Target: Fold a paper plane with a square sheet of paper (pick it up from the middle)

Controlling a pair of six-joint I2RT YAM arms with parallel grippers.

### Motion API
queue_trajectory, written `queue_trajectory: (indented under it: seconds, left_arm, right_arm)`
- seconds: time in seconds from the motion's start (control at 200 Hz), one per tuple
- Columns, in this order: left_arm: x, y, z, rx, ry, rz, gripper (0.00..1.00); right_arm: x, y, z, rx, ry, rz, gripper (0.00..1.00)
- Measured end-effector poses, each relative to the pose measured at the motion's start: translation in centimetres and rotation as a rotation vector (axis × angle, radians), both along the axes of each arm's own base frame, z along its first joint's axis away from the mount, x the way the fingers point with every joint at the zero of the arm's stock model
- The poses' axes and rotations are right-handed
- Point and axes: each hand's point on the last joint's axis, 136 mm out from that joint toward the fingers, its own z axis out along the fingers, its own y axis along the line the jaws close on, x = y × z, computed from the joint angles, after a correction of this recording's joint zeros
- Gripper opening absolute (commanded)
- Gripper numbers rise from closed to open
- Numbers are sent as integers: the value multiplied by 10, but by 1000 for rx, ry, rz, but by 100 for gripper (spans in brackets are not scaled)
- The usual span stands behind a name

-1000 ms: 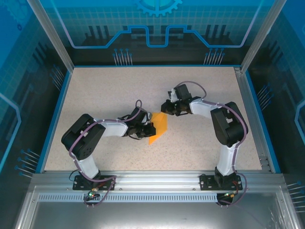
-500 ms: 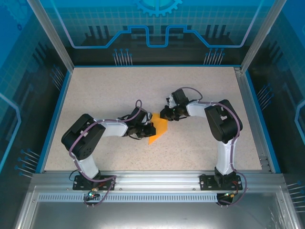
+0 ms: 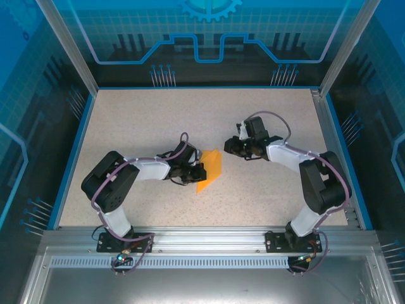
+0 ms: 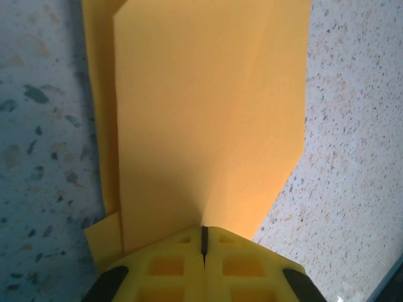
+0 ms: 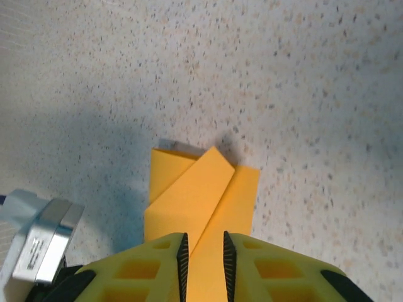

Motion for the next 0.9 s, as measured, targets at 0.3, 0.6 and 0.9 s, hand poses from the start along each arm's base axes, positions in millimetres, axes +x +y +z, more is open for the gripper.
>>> queue_trajectory:
  seconds: [0.3, 0.6, 0.9]
  left_arm:
    - [-2, 1, -1, -4, 1, 1, 2]
    - [-2, 0, 0, -12, -2, -1, 3]
    - [-6, 3, 3, -3, 11, -2, 16]
  right_arm:
    - [-40, -1, -29, -41, 54, -26, 31]
    - [-52, -5, -29, -49, 70, -106, 32]
    - [-65, 0, -38, -56, 135, -109, 36]
